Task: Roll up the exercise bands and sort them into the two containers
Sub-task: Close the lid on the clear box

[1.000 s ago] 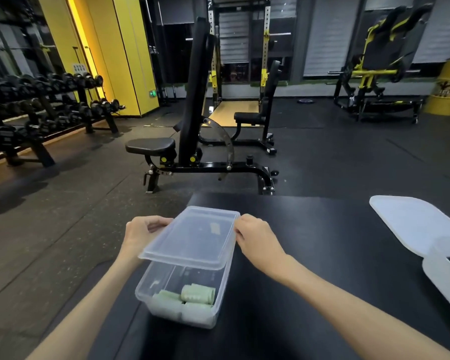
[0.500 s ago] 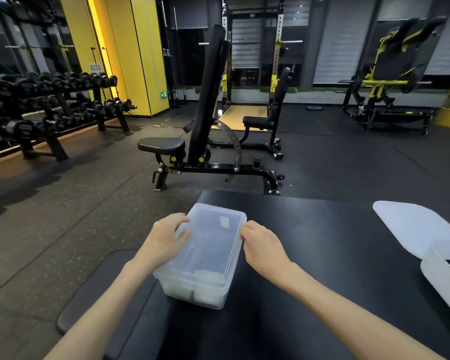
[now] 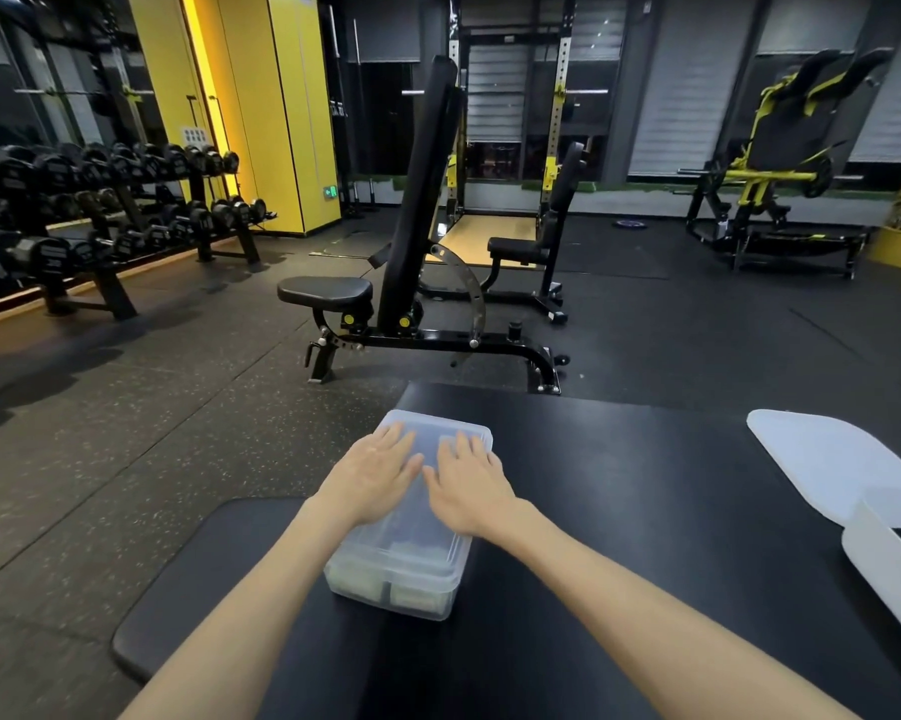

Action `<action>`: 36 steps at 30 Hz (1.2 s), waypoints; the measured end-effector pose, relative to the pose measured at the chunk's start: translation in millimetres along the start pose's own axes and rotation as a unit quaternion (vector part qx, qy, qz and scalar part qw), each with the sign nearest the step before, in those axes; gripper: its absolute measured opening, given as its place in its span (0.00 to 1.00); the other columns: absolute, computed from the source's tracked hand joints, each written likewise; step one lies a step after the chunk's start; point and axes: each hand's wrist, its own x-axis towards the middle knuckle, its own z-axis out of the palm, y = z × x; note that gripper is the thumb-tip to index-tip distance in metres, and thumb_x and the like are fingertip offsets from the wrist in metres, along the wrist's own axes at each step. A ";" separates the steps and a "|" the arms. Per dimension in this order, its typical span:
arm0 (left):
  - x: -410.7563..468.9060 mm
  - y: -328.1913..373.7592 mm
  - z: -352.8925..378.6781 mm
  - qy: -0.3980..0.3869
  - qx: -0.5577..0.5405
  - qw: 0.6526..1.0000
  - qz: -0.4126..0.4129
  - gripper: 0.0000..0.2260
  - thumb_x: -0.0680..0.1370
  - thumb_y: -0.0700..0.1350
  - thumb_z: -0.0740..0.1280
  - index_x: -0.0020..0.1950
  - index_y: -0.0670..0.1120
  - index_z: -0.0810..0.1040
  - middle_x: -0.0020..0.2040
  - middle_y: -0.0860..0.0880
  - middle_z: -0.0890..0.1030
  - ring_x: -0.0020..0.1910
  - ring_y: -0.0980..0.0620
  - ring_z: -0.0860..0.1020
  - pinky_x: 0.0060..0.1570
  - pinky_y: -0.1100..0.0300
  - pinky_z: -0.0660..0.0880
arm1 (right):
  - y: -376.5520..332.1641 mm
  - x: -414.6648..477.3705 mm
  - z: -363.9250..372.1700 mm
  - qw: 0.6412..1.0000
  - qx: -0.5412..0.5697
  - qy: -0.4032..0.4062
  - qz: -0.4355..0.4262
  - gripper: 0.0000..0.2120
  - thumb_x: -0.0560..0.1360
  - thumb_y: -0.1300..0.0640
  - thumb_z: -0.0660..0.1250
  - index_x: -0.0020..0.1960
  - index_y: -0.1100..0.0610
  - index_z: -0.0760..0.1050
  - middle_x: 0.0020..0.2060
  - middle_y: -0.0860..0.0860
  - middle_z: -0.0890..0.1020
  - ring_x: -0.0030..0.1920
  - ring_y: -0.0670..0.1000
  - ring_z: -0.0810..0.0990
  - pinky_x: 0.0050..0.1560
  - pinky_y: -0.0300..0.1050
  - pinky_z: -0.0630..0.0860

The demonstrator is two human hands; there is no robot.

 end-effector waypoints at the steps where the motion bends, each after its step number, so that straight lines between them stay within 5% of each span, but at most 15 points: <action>1: -0.3 -2.0 0.2 0.018 0.013 1.000 -0.010 0.13 0.78 0.53 0.51 0.51 0.48 0.71 0.51 0.51 0.74 0.51 0.55 0.68 0.50 0.61 0.69 | -1.8 -0.3 -0.5 1.000 0.004 -0.007 0.001 0.26 0.82 0.47 0.45 0.72 0.63 0.58 0.72 0.61 0.58 0.73 0.59 0.53 0.71 0.55 0.54; 3: -2.9 -0.5 1.6 0.039 0.026 0.999 -0.028 0.13 0.78 0.53 0.51 0.52 0.48 0.69 0.52 0.50 0.74 0.52 0.55 0.68 0.54 0.59 0.67 | -4.3 -1.8 0.6 1.000 0.005 -0.017 0.006 0.26 0.82 0.47 0.44 0.73 0.63 0.56 0.73 0.61 0.56 0.74 0.60 0.51 0.72 0.55 0.52; 6: -4.1 3.2 8.9 0.030 0.070 0.997 0.020 0.25 0.74 0.56 0.40 0.48 0.41 0.70 0.48 0.48 0.70 0.49 0.49 0.67 0.52 0.53 0.67 | -7.8 -5.4 1.1 1.000 -0.009 -0.020 0.007 0.28 0.82 0.48 0.43 0.76 0.63 0.48 0.75 0.62 0.49 0.75 0.61 0.45 0.74 0.56 0.47; 10: -6.5 -1.8 13.7 0.055 0.060 0.996 0.033 0.22 0.80 0.51 0.47 0.57 0.38 0.73 0.57 0.46 0.72 0.57 0.48 0.68 0.56 0.54 0.64 | -11.5 -7.7 -0.6 0.999 -0.029 -0.023 0.003 0.28 0.82 0.49 0.43 0.76 0.64 0.45 0.76 0.62 0.46 0.75 0.61 0.43 0.74 0.55 0.44; 14: -5.5 -2.4 14.0 0.091 0.094 0.991 0.029 0.17 0.77 0.47 0.51 0.42 0.41 0.77 0.45 0.47 0.77 0.44 0.48 0.76 0.45 0.56 0.71 | -9.8 -7.7 5.8 1.000 -0.018 -0.022 0.008 0.28 0.82 0.49 0.42 0.76 0.64 0.43 0.76 0.61 0.44 0.76 0.60 0.41 0.75 0.54 0.41; 20: -5.2 -3.9 14.9 0.069 0.235 0.965 0.093 0.16 0.76 0.44 0.50 0.32 0.44 0.72 0.46 0.42 0.79 0.48 0.41 0.77 0.39 0.52 0.77 | -9.2 -7.5 12.6 1.000 -0.010 -0.009 0.001 0.28 0.82 0.49 0.41 0.76 0.65 0.43 0.76 0.61 0.43 0.76 0.59 0.40 0.75 0.54 0.40; 27: -9.6 1.9 13.3 0.111 0.115 0.986 0.051 0.12 0.76 0.45 0.51 0.36 0.45 0.69 0.39 0.48 0.71 0.39 0.48 0.71 0.40 0.50 0.75 | -12.0 -12.2 11.5 0.999 0.020 0.024 -0.010 0.26 0.82 0.49 0.44 0.75 0.64 0.52 0.76 0.60 0.51 0.76 0.59 0.46 0.75 0.53 0.44; 29: -9.1 2.1 13.3 0.127 0.078 0.989 0.011 0.10 0.77 0.47 0.56 0.38 0.45 0.71 0.39 0.48 0.75 0.39 0.48 0.74 0.40 0.52 0.75 | -11.6 -12.3 5.1 0.999 0.037 0.026 -0.012 0.24 0.81 0.50 0.47 0.71 0.64 0.60 0.72 0.61 0.59 0.73 0.60 0.54 0.72 0.53 0.52; 32: -2.7 6.7 9.0 0.141 0.122 0.982 0.000 0.08 0.64 0.40 0.76 0.38 0.45 0.78 0.35 0.51 0.78 0.32 0.47 0.76 0.25 0.60 0.74 | -3.2 -16.1 -16.1 0.998 0.027 0.047 -0.025 0.12 0.79 0.56 0.53 0.53 0.62 0.71 0.56 0.58 0.74 0.58 0.60 0.69 0.53 0.50 0.65; 34: 4.0 24.1 0.6 0.179 0.150 0.972 0.015 0.04 0.65 0.39 0.70 0.39 0.44 0.81 0.36 0.50 0.80 0.31 0.48 0.77 0.24 0.62 0.73 | 9.9 -23.5 -29.9 0.997 0.034 0.070 -0.026 0.07 0.77 0.60 0.55 0.41 0.59 0.68 0.49 0.59 0.77 0.50 0.58 0.70 0.45 0.47 0.63; 36: 13.1 45.2 -2.7 0.213 0.202 0.954 0.058 0.07 0.66 0.39 0.63 0.35 0.45 0.81 0.35 0.51 0.80 0.30 0.50 0.76 0.28 0.62 0.72 | 28.0 -30.4 -38.0 0.995 0.030 0.093 -0.024 0.06 0.76 0.61 0.55 0.41 0.59 0.67 0.48 0.59 0.77 0.47 0.57 0.68 0.43 0.47 0.63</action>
